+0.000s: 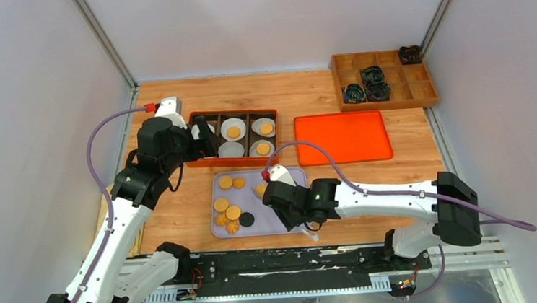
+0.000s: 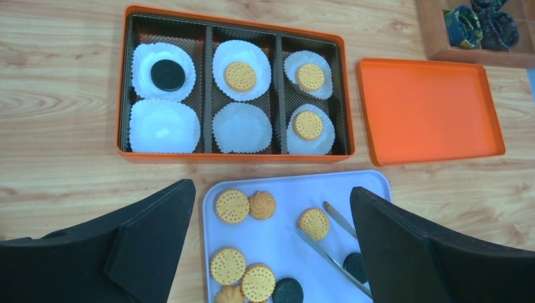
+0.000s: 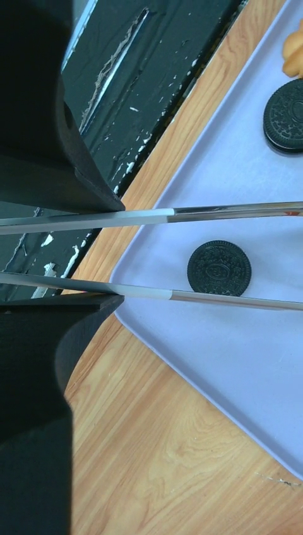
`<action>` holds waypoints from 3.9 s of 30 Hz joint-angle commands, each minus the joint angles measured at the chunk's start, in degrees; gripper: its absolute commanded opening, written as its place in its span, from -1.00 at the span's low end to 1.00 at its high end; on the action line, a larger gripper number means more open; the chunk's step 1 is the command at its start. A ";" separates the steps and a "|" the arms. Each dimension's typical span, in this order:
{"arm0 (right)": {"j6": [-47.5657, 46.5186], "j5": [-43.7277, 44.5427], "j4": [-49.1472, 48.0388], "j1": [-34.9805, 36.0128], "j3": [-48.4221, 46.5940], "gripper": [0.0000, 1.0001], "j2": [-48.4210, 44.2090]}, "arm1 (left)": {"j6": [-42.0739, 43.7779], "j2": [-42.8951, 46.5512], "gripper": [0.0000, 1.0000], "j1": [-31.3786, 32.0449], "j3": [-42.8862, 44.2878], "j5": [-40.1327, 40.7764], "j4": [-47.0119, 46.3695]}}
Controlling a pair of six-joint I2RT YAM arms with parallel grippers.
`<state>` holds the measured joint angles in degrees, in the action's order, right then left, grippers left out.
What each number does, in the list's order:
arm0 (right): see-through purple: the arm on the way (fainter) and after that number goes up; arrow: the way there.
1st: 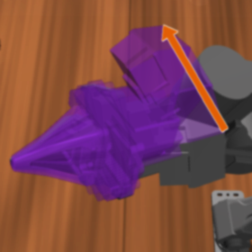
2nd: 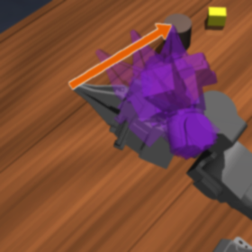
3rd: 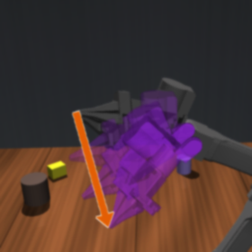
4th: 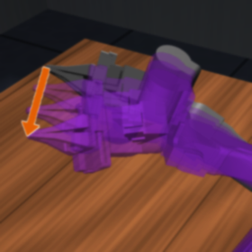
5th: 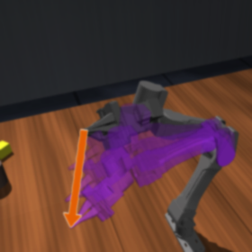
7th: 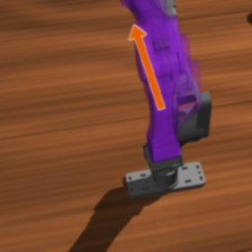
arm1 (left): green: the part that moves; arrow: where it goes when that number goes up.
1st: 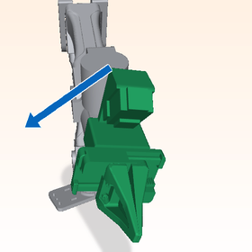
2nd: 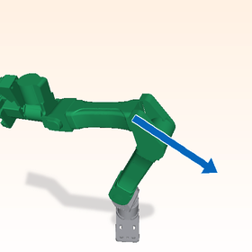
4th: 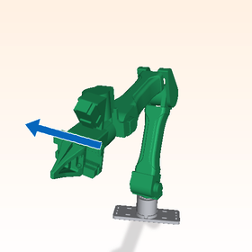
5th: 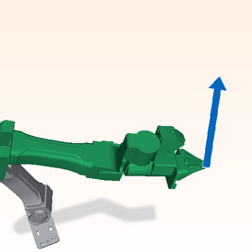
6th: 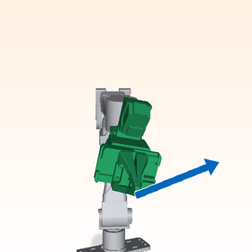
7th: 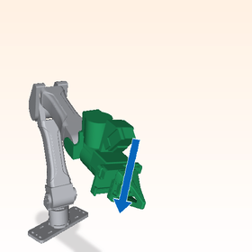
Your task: Pack the cookies
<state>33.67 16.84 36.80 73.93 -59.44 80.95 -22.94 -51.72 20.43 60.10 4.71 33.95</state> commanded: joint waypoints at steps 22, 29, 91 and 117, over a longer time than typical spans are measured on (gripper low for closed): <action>-5.40 2.09 -0.78 -4.10 -9.95 -0.89 -1.71 | 0.35 0.97 1.00 -0.21 2.31 0.93 1.73; -12.44 0.09 -3.52 -9.83 -20.19 -0.91 5.71 | 1.03 0.77 1.00 -0.23 2.45 2.72 2.34; -8.62 -3.13 -3.02 -1.67 -4.91 -0.07 -1.93 | -0.60 -0.90 1.00 -0.21 2.90 4.97 2.26; -9.81 -4.23 -8.58 -4.80 -9.75 -0.19 12.59 | 0.50 0.31 1.00 -0.21 2.14 5.68 3.40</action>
<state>23.14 12.84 28.93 70.63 -68.01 93.67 -22.94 -51.90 20.43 62.15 9.72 36.60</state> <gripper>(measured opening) 0.451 0.999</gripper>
